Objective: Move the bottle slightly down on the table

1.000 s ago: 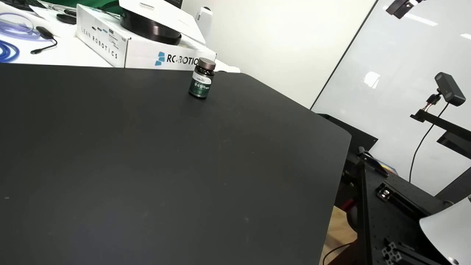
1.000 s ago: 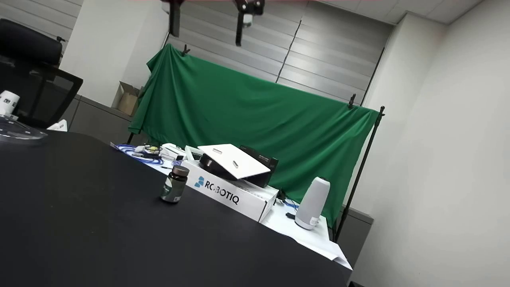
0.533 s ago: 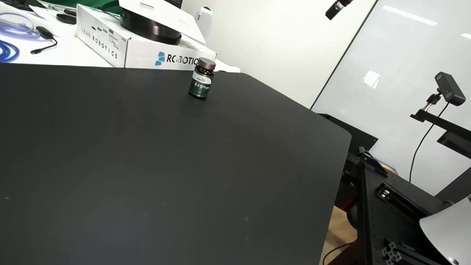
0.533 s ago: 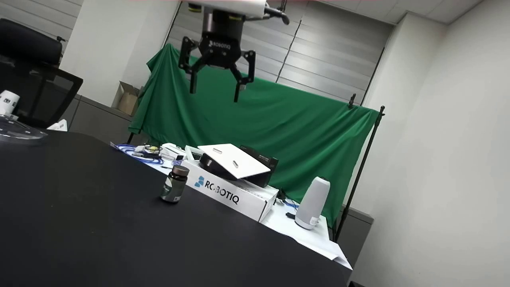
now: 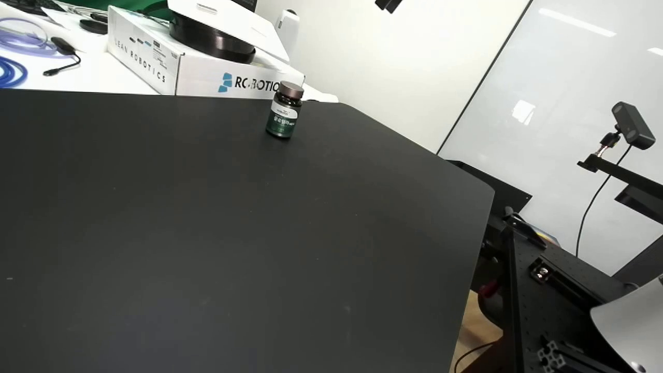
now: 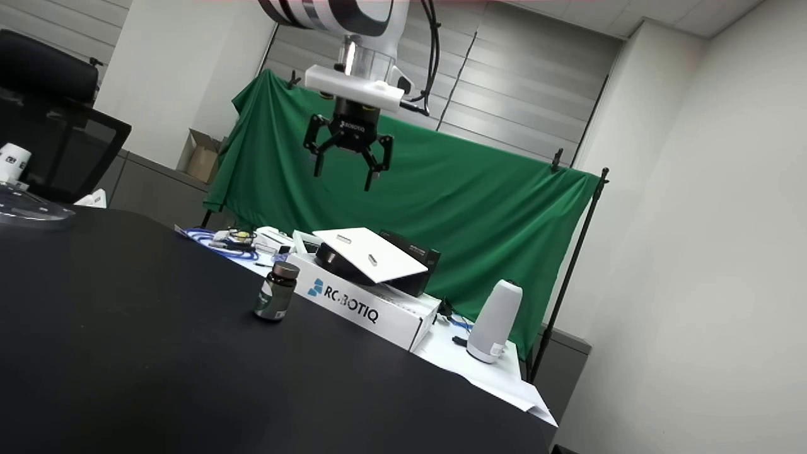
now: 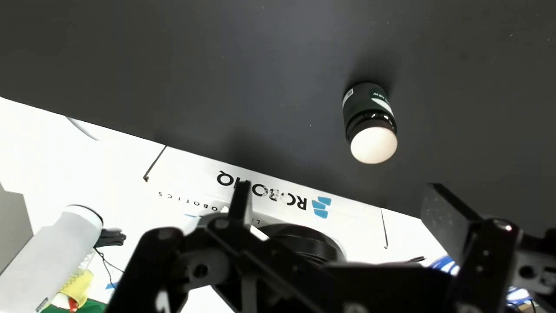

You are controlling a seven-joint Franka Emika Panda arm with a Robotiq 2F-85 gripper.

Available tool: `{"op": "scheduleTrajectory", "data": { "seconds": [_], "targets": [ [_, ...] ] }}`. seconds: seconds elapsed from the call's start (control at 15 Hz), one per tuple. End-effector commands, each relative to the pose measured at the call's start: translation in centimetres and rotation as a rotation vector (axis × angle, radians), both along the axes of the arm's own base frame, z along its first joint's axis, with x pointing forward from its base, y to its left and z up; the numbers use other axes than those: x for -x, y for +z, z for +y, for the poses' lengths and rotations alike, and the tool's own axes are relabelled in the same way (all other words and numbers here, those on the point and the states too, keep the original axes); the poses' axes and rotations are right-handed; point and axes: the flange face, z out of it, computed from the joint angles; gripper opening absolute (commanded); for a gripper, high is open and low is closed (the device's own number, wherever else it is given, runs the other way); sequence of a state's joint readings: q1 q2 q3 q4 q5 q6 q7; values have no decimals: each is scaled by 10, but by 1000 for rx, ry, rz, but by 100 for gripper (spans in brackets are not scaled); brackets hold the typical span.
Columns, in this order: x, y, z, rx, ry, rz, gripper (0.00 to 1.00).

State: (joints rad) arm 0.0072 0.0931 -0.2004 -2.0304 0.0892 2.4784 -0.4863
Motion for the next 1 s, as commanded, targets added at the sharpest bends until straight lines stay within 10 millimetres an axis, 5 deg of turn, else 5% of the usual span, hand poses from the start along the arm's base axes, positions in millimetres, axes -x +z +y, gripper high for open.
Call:
{"op": "scheduleTrajectory", "data": {
  "seconds": [0.0,0.2,0.53,0.93],
  "targets": [
    [-52,0,11,-21,-16,30,100],
    [-72,-13,35,-32,0,74,100],
    [-79,-44,75,-44,39,135,100],
    [-88,-78,73,-2,74,139,100]
  ]
}}
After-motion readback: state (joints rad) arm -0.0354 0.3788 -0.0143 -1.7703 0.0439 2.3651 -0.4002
